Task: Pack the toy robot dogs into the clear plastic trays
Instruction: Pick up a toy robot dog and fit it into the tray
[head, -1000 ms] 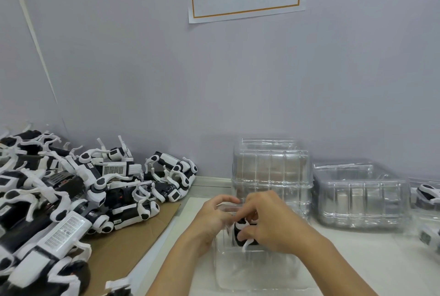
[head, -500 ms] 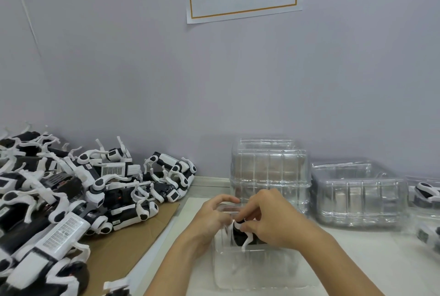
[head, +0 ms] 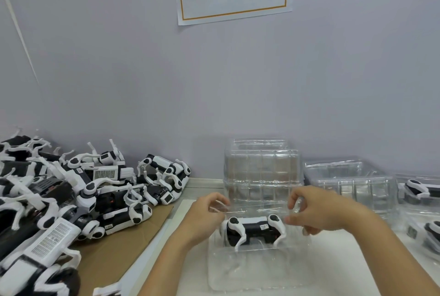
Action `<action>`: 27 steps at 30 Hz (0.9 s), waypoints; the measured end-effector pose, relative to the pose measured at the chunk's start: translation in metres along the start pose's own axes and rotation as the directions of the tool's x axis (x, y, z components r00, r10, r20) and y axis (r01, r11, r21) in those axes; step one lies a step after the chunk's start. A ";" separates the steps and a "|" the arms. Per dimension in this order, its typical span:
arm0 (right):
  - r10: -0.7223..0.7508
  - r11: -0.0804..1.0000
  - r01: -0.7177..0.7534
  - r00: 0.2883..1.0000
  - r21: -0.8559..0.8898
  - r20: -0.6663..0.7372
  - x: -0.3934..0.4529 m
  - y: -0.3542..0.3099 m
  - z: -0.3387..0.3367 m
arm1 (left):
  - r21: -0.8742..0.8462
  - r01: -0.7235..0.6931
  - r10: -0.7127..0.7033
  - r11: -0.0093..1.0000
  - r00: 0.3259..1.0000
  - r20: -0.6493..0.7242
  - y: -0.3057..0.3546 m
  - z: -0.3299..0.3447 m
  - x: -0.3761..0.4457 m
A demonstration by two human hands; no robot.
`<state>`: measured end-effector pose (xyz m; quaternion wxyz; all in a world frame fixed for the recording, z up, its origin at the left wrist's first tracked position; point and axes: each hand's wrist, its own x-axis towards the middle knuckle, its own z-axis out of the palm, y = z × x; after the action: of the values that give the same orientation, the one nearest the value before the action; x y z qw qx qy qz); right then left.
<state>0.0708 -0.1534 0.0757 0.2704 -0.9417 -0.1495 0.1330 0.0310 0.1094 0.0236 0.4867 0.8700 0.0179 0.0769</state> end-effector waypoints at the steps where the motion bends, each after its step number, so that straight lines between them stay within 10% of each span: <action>1: 0.008 1.000 -0.009 1.000 0.017 0.018 0.000 0.000 0.001 | 0.075 -0.040 0.041 0.996 0.999 -0.014 0.004 -0.002 0.000; 7: 0.030 0.997 -0.030 1.000 0.070 0.010 0.003 0.000 0.004 | 0.292 -0.328 0.327 0.899 0.943 0.052 0.046 0.006 -0.005; 12: 0.034 0.995 -0.035 0.999 0.096 0.009 0.003 -0.001 0.004 | 0.348 -0.346 0.262 0.871 0.927 0.267 0.063 0.044 -0.015; 27: 0.004 0.993 -0.004 1.000 0.117 -0.005 0.002 -0.008 0.007 | 0.548 -0.234 0.267 0.803 0.963 0.018 0.066 0.071 -0.014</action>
<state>0.0688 -0.1432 0.0738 0.3254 -0.9248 -0.1390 0.1399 0.0252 0.0130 0.0418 0.2038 0.9642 -0.0614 0.1581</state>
